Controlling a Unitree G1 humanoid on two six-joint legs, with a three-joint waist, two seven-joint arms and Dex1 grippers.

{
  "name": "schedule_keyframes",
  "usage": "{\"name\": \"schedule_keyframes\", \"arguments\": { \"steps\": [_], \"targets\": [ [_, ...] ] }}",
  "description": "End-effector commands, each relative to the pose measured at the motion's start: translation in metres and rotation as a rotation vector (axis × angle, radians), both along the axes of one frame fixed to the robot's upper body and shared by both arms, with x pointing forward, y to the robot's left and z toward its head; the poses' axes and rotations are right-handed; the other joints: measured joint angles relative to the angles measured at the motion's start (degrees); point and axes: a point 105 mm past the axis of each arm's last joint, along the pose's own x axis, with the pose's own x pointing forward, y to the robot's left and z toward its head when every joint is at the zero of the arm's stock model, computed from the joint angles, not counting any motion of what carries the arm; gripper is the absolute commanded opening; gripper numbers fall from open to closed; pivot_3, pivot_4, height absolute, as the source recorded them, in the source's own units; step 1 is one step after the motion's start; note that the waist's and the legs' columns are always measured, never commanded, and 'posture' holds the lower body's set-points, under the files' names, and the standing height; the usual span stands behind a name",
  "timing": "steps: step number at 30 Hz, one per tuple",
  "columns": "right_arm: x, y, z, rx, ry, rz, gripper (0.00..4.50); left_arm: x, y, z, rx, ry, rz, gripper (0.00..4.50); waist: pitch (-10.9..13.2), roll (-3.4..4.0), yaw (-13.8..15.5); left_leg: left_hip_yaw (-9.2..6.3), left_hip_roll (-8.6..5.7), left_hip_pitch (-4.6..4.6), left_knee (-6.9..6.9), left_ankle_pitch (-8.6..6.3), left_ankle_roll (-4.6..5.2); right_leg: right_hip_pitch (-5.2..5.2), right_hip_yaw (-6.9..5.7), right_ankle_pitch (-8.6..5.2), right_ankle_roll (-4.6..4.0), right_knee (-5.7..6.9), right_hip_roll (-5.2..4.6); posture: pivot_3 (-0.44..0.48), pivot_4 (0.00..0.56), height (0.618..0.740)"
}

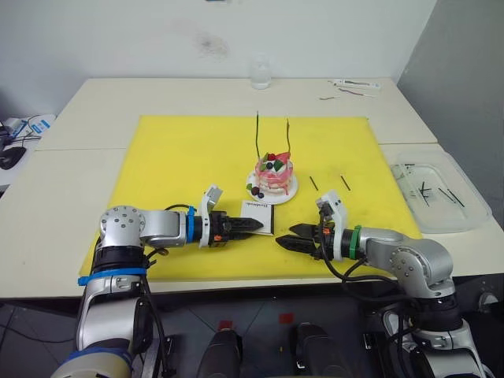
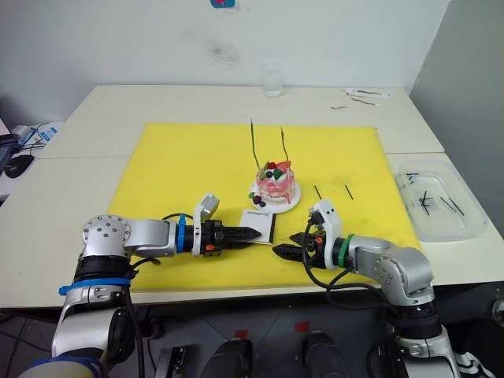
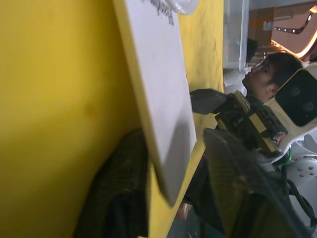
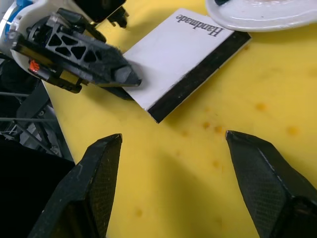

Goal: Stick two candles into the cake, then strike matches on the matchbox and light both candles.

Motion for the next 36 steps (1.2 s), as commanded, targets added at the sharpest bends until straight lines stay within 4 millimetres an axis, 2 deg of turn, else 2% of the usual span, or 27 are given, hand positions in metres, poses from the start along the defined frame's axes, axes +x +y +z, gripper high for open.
{"name": "schedule_keyframes", "arguments": {
  "steps": [1,3,7,14,23,28,36],
  "targets": [
    [-0.005,-0.004,0.012,0.035,-0.007,0.015,3.49,-0.007,0.001,0.002,-0.005,0.005,-0.028,0.5,0.0,0.0,0.0,-0.02,0.0,0.0,0.0,0.0,0.0,0.0,-0.01,0.0,0.0,0.01,0.0,0.0,0.15,0.74],
    [-0.006,-0.008,0.014,0.052,0.017,0.007,3.49,-0.011,0.001,0.004,-0.024,0.0,-0.038,0.03,0.0,0.0,-0.1,-0.01,0.01,0.01,0.0,0.0,0.0,0.0,0.0,0.0,0.0,0.02,0.01,0.0,0.15,0.74],
    [-0.005,-0.014,0.017,0.082,0.052,-0.019,3.49,-0.02,-0.004,0.009,-0.084,0.003,-0.073,0.03,0.0,0.0,-0.1,0.0,0.02,0.0,0.0,0.0,0.0,-0.02,0.01,0.0,-0.01,0.02,0.01,0.0,0.15,0.74],
    [-0.004,-0.018,0.02,0.072,0.055,-0.03,3.49,-0.043,-0.022,0.002,-0.136,0.047,-0.102,0.03,0.0,0.0,0.1,0.02,0.02,-0.03,0.0,0.0,0.0,-0.03,0.04,-0.01,-0.02,-0.02,-0.06,0.0,0.15,0.74],
    [0.001,-0.027,0.02,0.038,0.039,-0.056,3.49,-0.047,-0.034,-0.008,-0.083,0.021,-0.021,0.03,0.0,0.01,0.3,0.08,-0.04,-0.03,0.01,0.0,0.01,-0.02,0.08,-0.21,-0.36,-0.06,-0.08,0.0,0.15,0.74],
    [0.005,-0.029,0.019,0.019,0.022,-0.074,3.49,-0.045,-0.032,-0.011,-0.053,0.018,0.012,1.37,0.0,0.0,0.3,0.08,-0.05,-0.04,0.01,0.0,0.01,-0.02,0.08,-0.21,-0.36,-0.06,-0.07,0.0,0.15,0.74],
    [0.01,-0.028,0.022,0.002,-0.027,-0.08,3.49,-0.043,-0.012,0.008,-0.002,-0.056,-0.053,3.87,0.0,0.0,0.1,0.07,0.01,-0.03,0.0,0.0,0.01,-0.06,0.05,-0.22,-0.38,-0.03,0.02,0.0,0.15,0.74]
  ]
}}
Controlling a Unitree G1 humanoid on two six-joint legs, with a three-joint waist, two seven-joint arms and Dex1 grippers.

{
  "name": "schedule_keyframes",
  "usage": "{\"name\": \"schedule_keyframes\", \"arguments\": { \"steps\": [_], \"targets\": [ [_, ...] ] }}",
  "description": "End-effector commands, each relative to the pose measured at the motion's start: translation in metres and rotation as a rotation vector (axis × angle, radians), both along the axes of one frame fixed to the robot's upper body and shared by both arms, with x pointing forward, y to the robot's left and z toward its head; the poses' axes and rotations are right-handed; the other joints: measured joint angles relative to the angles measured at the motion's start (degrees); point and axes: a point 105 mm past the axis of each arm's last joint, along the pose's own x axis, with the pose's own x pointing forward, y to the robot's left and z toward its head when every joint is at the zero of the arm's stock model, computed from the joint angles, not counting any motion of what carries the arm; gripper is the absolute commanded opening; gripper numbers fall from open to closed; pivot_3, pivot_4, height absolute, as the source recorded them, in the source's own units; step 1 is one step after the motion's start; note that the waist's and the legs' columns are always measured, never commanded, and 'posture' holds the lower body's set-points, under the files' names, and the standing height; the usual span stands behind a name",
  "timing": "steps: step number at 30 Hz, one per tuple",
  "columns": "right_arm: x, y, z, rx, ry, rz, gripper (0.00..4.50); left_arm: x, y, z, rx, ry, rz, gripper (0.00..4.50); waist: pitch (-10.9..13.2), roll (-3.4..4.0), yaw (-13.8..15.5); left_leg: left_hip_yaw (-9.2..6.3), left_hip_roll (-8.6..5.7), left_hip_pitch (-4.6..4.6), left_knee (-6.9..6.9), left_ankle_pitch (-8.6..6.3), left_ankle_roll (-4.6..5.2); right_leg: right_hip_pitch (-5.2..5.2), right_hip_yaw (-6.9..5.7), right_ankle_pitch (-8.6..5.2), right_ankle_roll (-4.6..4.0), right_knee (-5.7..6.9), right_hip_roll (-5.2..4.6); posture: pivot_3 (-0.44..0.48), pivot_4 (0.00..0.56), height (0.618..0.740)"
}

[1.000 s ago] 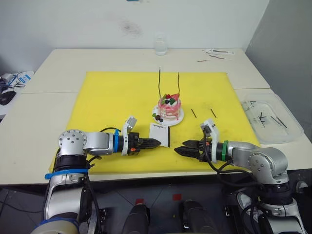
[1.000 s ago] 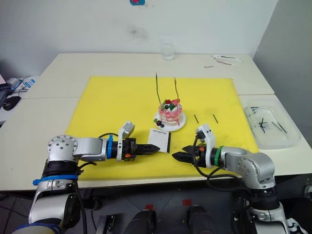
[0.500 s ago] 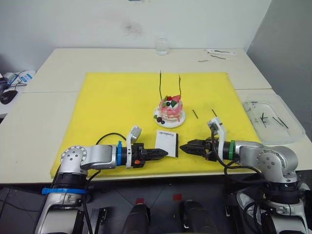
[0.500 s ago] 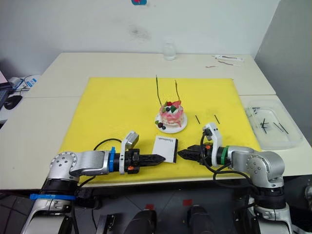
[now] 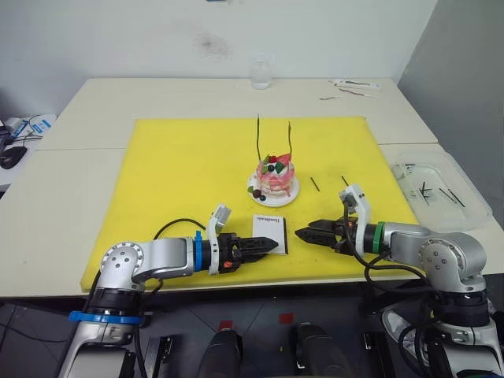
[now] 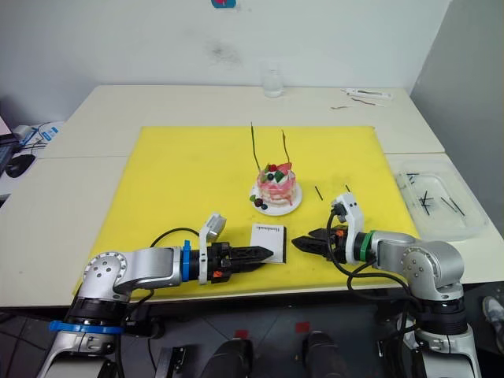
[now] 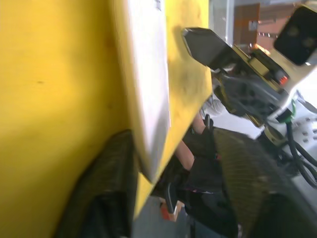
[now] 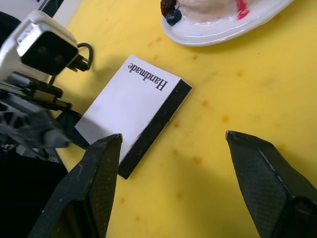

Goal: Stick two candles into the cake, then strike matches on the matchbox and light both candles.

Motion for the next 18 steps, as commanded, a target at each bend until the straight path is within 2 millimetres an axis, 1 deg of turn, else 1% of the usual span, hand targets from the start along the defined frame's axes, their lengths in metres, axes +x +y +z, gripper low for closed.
{"name": "schedule_keyframes", "arguments": {
  "steps": [1,2,5,8,9,12,14,17,18],
  "targets": [
    [0.005,0.001,0.011,0.0,-0.064,0.003,3.49,-0.003,0.011,0.008,0.041,-0.028,-0.05,4.16,0.0,0.0,0.0,-0.01,0.01,0.0,0.0,0.0,0.0,-0.01,-0.01,0.0,0.0,0.0,0.01,0.0,0.15,0.74],
    [0.006,0.001,0.011,-0.005,-0.073,0.001,3.49,-0.003,0.018,0.011,0.067,-0.032,-0.07,4.48,0.0,0.0,-0.1,0.0,0.02,0.01,0.0,0.0,0.0,-0.01,0.0,0.0,0.0,0.0,0.02,0.0,0.15,0.74],
    [0.009,0.001,0.012,-0.016,-0.092,0.002,3.49,-0.007,0.035,0.017,0.134,-0.018,-0.121,4.48,0.0,0.0,-0.1,0.01,0.02,-0.01,-0.01,0.0,0.0,-0.05,-0.01,0.0,0.0,-0.01,0.02,0.0,0.15,0.74],
    [0.01,0.001,0.013,-0.021,-0.104,0.007,3.49,-0.012,0.049,0.023,0.183,-0.002,-0.16,4.48,0.0,0.0,-0.1,0.03,0.0,-0.08,-0.06,0.0,0.0,-0.15,0.0,-0.02,-0.03,-0.02,-0.01,0.0,0.15,0.74],
    [0.01,0.001,0.013,-0.026,-0.111,0.01,3.49,-0.011,0.053,0.029,0.198,-0.006,-0.167,4.48,0.0,0.0,-0.1,0.03,0.01,-0.15,-0.07,0.0,0.0,-0.21,0.0,-0.03,-0.04,-0.04,-0.01,0.0,0.15,0.74],
    [0.009,0.002,0.012,-0.055,-0.138,0.03,3.49,-0.001,0.06,0.047,0.181,-0.028,-0.16,4.48,0.0,0.0,0.0,0.02,0.0,-0.51,-0.04,0.0,0.0,-0.59,-0.02,-0.02,-0.04,0.03,0.0,0.0,0.15,0.74],
    [0.008,0.004,0.011,-0.08,-0.16,0.053,3.49,0.009,0.059,0.05,0.174,-0.04,-0.151,4.48,0.0,0.0,0.1,-0.05,0.0,-0.69,-0.01,0.0,0.0,-0.69,-0.09,-0.01,-0.02,0.03,0.01,0.0,0.15,0.74],
    [0.008,0.003,0.01,-0.155,-0.223,0.087,2.93,0.02,0.054,0.047,0.149,-0.024,-0.145,4.5,0.0,0.0,0.1,-0.02,-0.05,-0.74,-0.01,0.0,0.0,-0.71,-0.07,-0.01,-0.01,-0.01,-0.01,0.0,0.15,0.74],
    [0.008,0.003,0.01,-0.175,-0.242,0.097,2.59,0.023,0.053,0.046,0.135,-0.013,-0.144,4.5,0.0,0.0,0.1,-0.01,-0.06,-0.78,-0.01,0.0,0.0,-0.72,-0.07,0.0,0.0,-0.03,-0.02,0.0,0.15,0.74]
  ]
}}
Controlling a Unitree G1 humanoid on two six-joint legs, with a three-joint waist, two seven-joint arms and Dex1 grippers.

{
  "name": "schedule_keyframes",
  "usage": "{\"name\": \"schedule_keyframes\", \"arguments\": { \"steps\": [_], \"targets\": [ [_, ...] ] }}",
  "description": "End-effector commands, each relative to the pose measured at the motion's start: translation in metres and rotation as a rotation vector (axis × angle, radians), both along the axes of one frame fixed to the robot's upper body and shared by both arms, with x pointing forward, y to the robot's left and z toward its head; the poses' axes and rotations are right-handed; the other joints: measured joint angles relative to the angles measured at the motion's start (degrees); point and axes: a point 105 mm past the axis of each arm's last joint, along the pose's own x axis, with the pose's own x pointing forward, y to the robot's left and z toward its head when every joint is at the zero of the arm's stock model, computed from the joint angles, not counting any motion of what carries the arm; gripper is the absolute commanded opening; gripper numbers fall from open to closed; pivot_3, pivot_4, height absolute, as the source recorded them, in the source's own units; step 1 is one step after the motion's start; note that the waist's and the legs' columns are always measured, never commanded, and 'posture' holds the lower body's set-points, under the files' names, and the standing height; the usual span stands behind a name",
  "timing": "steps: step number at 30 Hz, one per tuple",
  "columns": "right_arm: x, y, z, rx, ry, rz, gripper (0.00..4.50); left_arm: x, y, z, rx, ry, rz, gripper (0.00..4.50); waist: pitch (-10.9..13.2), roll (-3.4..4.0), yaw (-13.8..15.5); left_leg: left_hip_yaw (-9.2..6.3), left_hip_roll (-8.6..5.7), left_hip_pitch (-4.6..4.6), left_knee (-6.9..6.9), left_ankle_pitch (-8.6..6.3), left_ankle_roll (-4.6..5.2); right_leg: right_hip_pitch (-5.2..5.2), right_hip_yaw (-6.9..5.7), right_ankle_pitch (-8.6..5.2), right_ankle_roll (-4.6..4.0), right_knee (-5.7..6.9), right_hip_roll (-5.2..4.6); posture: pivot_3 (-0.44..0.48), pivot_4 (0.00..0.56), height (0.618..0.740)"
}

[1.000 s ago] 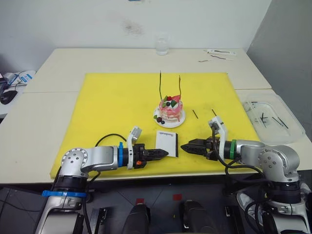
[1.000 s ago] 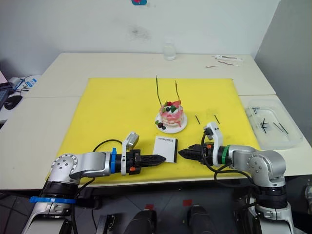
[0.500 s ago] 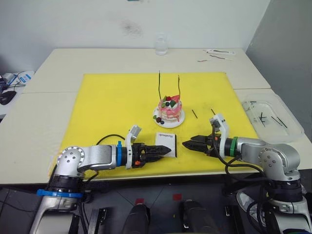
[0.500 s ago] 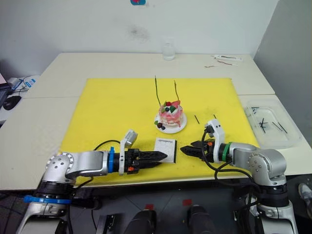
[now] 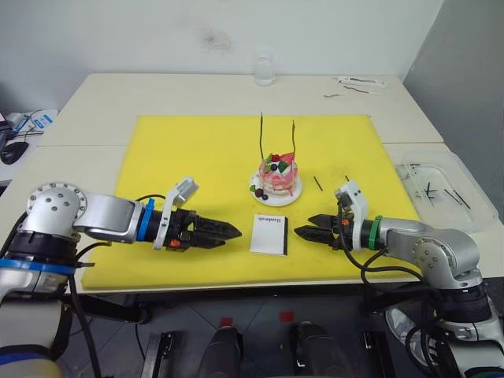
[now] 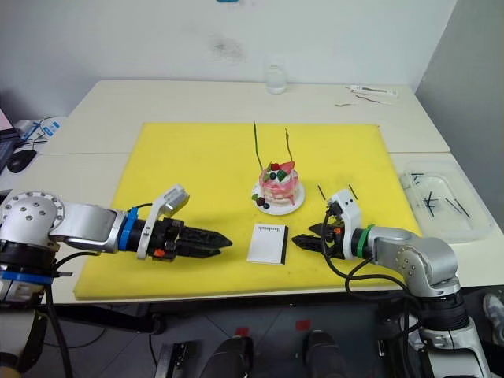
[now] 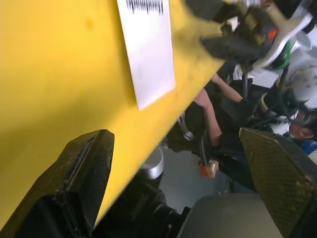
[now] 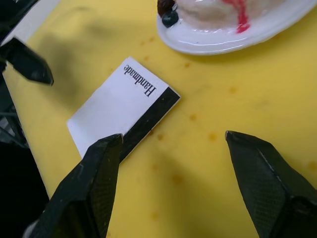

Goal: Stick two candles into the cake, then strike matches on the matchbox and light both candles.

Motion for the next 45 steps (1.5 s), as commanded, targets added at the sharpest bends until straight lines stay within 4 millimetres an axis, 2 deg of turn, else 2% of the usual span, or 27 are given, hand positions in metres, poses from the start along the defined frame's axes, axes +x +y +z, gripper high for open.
{"name": "schedule_keyframes", "arguments": {
  "steps": [1,3,7,10,15,22,31,37,45],
  "targets": [
    [0.0,0.003,0.014,-0.074,-0.146,0.065,2.21,0.01,-0.003,-0.001,-0.042,0.032,0.009,4.5,0.0,-0.01,-0.1,-0.01,0.0,-0.02,0.0,0.0,0.0,-0.02,0.0,0.0,0.0,-0.01,0.0,0.0,0.15,0.74],
    [0.0,0.002,0.013,-0.167,-0.217,0.106,1.52,0.017,-0.013,-0.005,-0.071,0.057,0.011,4.5,0.0,-0.01,0.0,-0.02,0.0,-0.04,0.0,0.0,0.0,-0.05,-0.01,0.15,0.26,0.01,0.0,0.0,0.15,0.74],
    [-0.002,0.0,0.01,-0.217,-0.259,0.131,0.04,0.015,-0.018,-0.02,-0.02,0.073,-0.016,4.5,0.0,-0.03,-0.3,-0.07,0.02,-0.06,-0.01,0.0,0.0,-0.06,-0.05,0.17,0.31,0.0,0.02,0.0,0.15,0.74],
    [-0.004,-0.001,0.01,-0.22,-0.265,0.132,0.04,0.017,-0.016,-0.024,0.012,0.066,-0.013,4.5,0.0,-0.03,-0.3,-0.05,0.04,-0.04,-0.02,0.0,0.0,-0.08,-0.03,0.18,0.31,0.04,0.02,0.0,0.15,0.74],
    [-0.005,0.001,0.012,-0.211,-0.268,0.141,0.04,0.027,-0.015,-0.02,0.017,0.039,0.01,4.5,0.0,-0.03,-0.2,-0.06,0.03,-0.03,0.08,0.01,0.0,-0.02,-0.03,0.19,0.33,0.06,0.02,0.0,0.15,0.74],
    [-0.007,0.018,0.009,-0.185,-0.274,0.173,0.04,0.028,-0.035,-0.013,-0.078,0.053,-0.05,4.5,0.0,-0.03,0.0,-0.08,0.02,-0.03,0.12,0.02,0.0,0.01,-0.03,0.24,0.41,0.09,0.01,0.0,0.15,0.74],
    [0.0,0.041,-0.01,-0.198,-0.26,0.181,0.04,0.03,-0.045,-0.015,-0.105,0.063,-0.056,4.5,0.0,-0.03,0.0,-0.1,0.01,-0.03,0.12,0.02,0.0,0.0,-0.04,0.25,0.42,0.1,0.0,0.0,0.15,0.74],
    [0.008,0.059,-0.005,-0.168,-0.292,0.186,0.04,0.027,-0.049,-0.019,-0.119,0.073,-0.069,4.5,0.0,-0.03,-0.1,-0.1,0.03,0.02,0.14,0.02,0.0,0.02,-0.03,0.26,0.43,0.18,0.01,0.0,0.15,0.74],
    [0.006,0.076,-0.001,-0.127,-0.297,0.224,0.04,0.025,-0.046,-0.023,-0.117,0.074,-0.054,4.5,0.0,-0.03,-0.1,-0.1,0.03,0.0,0.13,0.02,0.0,0.02,-0.02,0.26,0.42,0.16,0.0,0.0,0.15,0.74]
  ]
}}
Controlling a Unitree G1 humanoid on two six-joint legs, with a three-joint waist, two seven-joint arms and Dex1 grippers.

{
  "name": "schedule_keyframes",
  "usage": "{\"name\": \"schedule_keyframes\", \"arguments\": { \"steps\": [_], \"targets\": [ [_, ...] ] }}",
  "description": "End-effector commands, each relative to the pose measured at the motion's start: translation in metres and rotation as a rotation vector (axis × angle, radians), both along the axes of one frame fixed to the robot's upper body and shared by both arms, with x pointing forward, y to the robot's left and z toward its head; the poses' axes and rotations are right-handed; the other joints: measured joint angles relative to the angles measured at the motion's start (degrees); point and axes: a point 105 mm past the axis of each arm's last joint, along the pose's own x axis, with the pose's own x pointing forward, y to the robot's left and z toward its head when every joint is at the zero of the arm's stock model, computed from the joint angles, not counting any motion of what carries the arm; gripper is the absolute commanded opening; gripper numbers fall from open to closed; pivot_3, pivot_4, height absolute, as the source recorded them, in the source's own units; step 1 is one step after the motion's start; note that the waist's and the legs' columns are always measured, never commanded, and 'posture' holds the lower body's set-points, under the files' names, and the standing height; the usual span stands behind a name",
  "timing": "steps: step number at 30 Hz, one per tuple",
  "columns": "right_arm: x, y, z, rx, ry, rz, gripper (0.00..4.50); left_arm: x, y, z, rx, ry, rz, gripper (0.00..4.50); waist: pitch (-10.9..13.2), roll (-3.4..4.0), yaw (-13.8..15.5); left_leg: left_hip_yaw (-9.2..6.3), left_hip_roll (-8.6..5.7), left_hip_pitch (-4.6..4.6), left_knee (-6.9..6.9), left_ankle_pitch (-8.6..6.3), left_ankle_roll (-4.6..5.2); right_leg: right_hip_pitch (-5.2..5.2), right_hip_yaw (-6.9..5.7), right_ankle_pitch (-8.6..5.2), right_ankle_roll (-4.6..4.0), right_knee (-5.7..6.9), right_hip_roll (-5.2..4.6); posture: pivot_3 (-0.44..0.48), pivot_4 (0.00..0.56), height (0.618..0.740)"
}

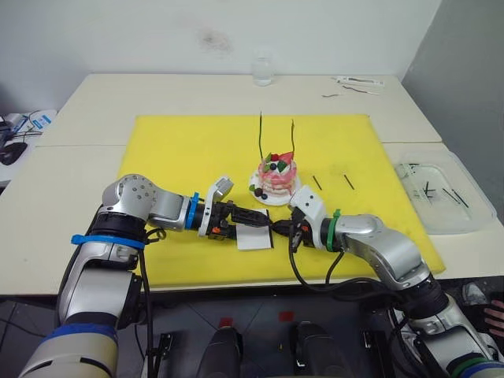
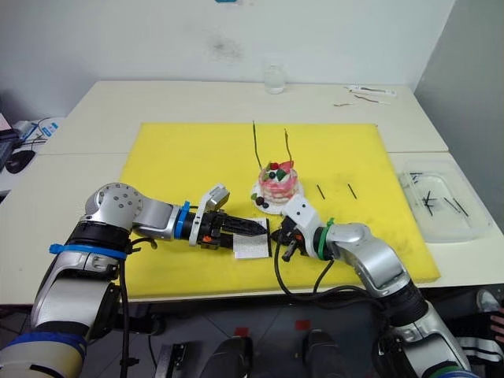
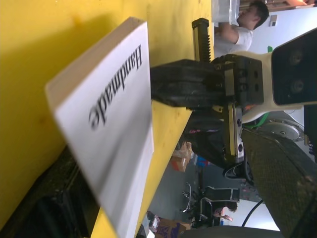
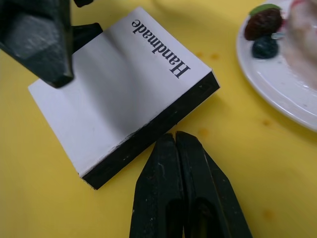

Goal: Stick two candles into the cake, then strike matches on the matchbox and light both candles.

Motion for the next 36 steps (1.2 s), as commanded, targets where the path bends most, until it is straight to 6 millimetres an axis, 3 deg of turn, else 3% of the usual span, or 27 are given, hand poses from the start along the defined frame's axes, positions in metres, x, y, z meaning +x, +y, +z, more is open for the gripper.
{"name": "schedule_keyframes", "arguments": {
  "steps": [1,6,12,15,24,27,30,34,36],
  "targets": [
    [0.001,0.005,0.01,0.017,-0.037,0.02,0.04,-0.002,0.0,0.001,-0.007,-0.011,0.0,4.5,0.0,0.0,0.0,0.0,0.0,0.0,0.0,0.0,0.0,0.0,0.0,0.0,0.0,0.0,0.0,0.0,0.15,0.74],
    [0.004,0.0,0.009,0.006,-0.038,0.006,0.04,-0.004,0.002,-0.002,-0.002,-0.015,0.011,4.5,0.0,0.0,0.0,0.0,0.02,0.04,0.01,0.0,0.0,0.0,0.0,0.0,0.0,0.05,0.01,0.0,0.15,0.74],
    [0.011,-0.031,0.006,-0.038,-0.036,-0.067,0.04,-0.008,0.01,-0.011,0.042,-0.024,0.03,4.5,0.0,0.01,0.0,0.01,0.0,0.03,0.0,0.0,0.0,0.01,0.02,0.0,-0.01,0.03,0.0,0.0,0.15,0.74],
    [0.012,-0.04,0.006,-0.045,-0.037,-0.086,0.0,-0.01,0.012,-0.013,0.048,-0.031,0.033,3.94,0.0,0.01,0.0,0.01,0.01,0.05,0.0,0.0,0.0,0.02,0.02,0.0,-0.01,0.03,0.0,0.0,0.15,0.74],
    [0.011,-0.048,0.02,-0.01,-0.045,-0.114,0.0,-0.013,0.015,-0.011,0.052,-0.05,0.032,1.31,0.0,0.0,0.0,0.02,0.01,0.06,0.01,0.0,0.0,0.03,0.03,0.01,-0.01,0.06,0.01,0.0,0.15,0.74],
    [0.007,-0.051,0.027,0.009,-0.048,-0.121,0.0,-0.013,0.014,0.003,0.005,-0.092,0.019,0.49,0.0,0.01,0.0,0.02,0.01,0.06,0.01,0.0,0.0,0.02,0.02,0.01,-0.01,0.06,0.01,0.0,0.15,0.74],
    [0.007,-0.06,0.039,0.033,-0.067,-0.149,0.0,-0.018,0.013,0.025,-0.065,-0.182,-0.029,0.49,0.0,0.0,0.0,0.01,0.01,0.05,0.01,0.0,0.0,0.02,0.02,0.01,-0.01,0.07,0.01,0.0,0.15,0.74],
    [0.012,-0.073,0.059,0.094,-0.12,-0.214,0.0,-0.03,0.015,0.072,-0.233,-0.383,-0.124,0.49,0.0,0.01,0.0,0.03,0.01,0.05,0.01,0.0,0.0,0.03,0.02,0.0,-0.02,0.06,0.01,0.0,0.15,0.74],
    [0.018,-0.077,0.07,0.141,-0.166,-0.256,0.0,-0.036,0.015,0.078,-0.225,-0.47,-0.18,0.49,0.0,0.01,0.0,0.04,0.02,0.06,0.0,0.0,0.0,0.02,0.02,0.0,-0.02,0.06,0.01,0.0,0.15,0.74]
  ]
}}
